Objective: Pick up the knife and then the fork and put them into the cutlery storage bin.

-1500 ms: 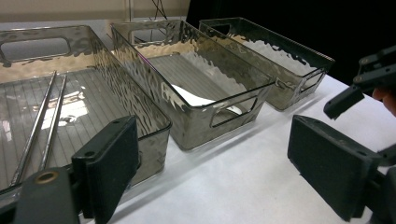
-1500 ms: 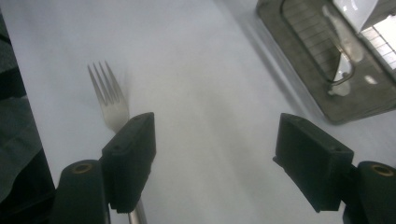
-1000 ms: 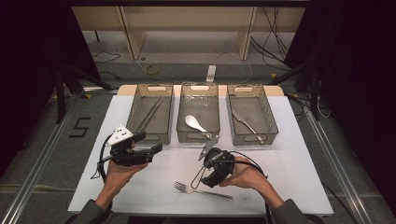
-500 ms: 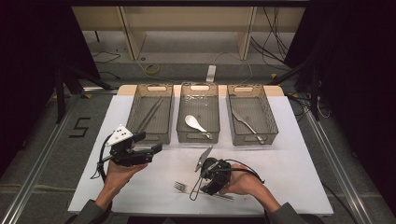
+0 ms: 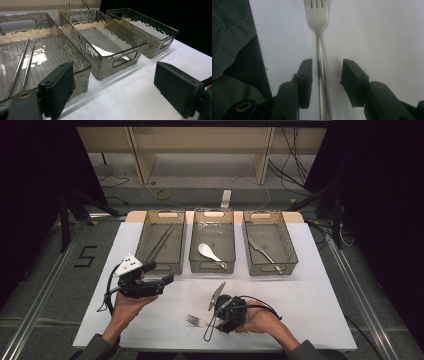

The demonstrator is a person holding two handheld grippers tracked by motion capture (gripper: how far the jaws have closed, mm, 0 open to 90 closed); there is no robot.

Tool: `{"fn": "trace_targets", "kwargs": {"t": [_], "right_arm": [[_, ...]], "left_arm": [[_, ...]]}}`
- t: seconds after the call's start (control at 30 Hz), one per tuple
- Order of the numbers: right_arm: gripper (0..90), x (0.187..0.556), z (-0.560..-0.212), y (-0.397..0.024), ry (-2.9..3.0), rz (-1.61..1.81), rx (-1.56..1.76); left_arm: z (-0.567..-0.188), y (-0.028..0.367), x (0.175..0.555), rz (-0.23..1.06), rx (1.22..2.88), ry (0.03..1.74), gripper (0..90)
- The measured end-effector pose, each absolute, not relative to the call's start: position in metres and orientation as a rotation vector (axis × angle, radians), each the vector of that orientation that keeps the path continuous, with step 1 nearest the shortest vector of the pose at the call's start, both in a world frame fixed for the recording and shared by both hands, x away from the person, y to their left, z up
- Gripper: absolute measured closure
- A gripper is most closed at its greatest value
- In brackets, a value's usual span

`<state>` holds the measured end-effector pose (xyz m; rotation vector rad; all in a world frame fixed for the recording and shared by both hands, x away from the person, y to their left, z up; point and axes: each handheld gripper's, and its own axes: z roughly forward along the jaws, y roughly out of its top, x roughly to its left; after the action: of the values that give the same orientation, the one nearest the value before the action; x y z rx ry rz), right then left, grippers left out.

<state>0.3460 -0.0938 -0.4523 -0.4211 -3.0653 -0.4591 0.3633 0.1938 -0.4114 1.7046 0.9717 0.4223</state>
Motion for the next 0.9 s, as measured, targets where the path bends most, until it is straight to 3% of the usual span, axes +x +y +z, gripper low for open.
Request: {"fn": "trace_targets", "kwargs": {"t": [0.9], "right_arm": [[76.3,0.3410,-0.4591,-0.0894,-3.111,-0.406,-0.386]], "left_arm": [[-0.4117,0.1934,0.3630,0.422,1.713,0.970,16.1]]}}
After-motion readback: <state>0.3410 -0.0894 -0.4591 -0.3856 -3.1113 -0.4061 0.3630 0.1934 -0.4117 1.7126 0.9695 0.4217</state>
